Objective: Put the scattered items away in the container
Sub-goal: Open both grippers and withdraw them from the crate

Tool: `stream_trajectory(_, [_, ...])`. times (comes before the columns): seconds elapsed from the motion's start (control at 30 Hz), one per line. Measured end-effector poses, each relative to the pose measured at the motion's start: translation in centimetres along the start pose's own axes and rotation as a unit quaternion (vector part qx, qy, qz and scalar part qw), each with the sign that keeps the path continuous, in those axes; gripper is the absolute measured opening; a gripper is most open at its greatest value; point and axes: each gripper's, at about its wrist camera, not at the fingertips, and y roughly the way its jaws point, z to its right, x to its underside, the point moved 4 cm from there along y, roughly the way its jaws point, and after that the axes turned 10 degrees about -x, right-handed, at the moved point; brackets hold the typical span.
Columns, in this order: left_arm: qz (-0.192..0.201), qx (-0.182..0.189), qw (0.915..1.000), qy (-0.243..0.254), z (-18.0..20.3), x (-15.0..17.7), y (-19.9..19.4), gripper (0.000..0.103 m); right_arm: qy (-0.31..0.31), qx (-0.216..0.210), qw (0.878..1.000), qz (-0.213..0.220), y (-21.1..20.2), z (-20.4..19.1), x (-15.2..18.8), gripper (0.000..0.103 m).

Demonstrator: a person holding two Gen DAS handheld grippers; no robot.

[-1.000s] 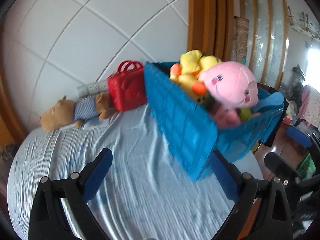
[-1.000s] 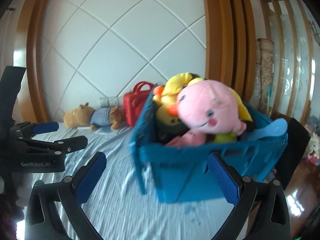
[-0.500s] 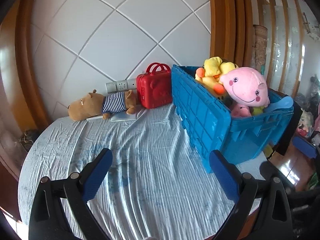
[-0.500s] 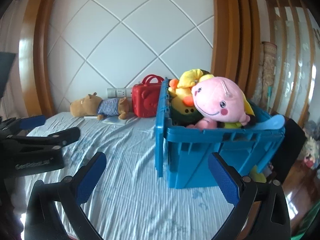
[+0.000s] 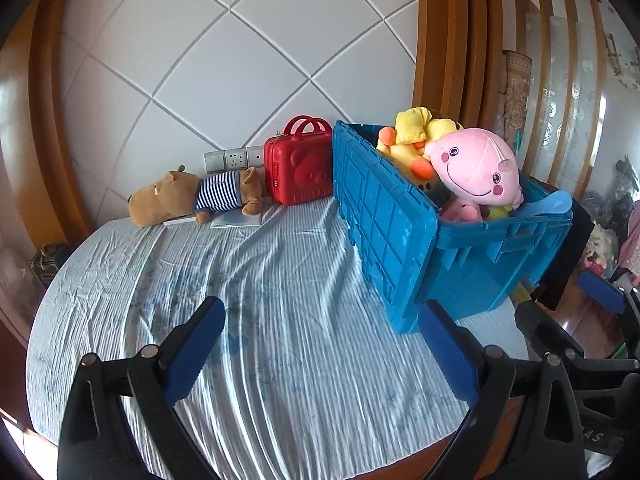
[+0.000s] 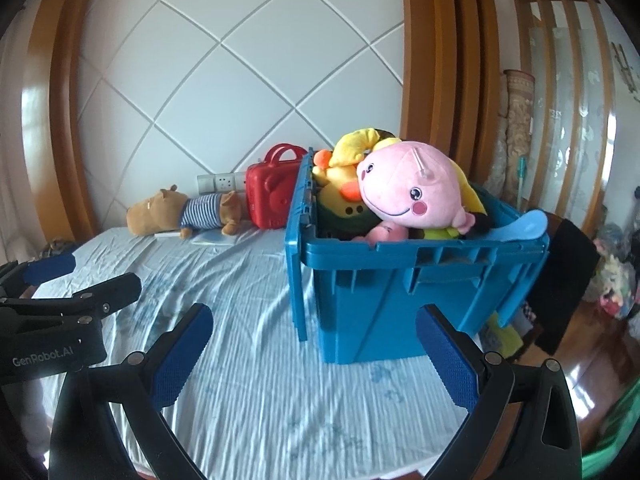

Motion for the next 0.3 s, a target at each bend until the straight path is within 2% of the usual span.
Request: stream_trajectory(0.3, [0.002,0.008,1.0,0.003,0.27,-0.31,0.19,0.099,0.004,-0.001,1.0,-0.007,0.7,0.41,-0.05,0.103])
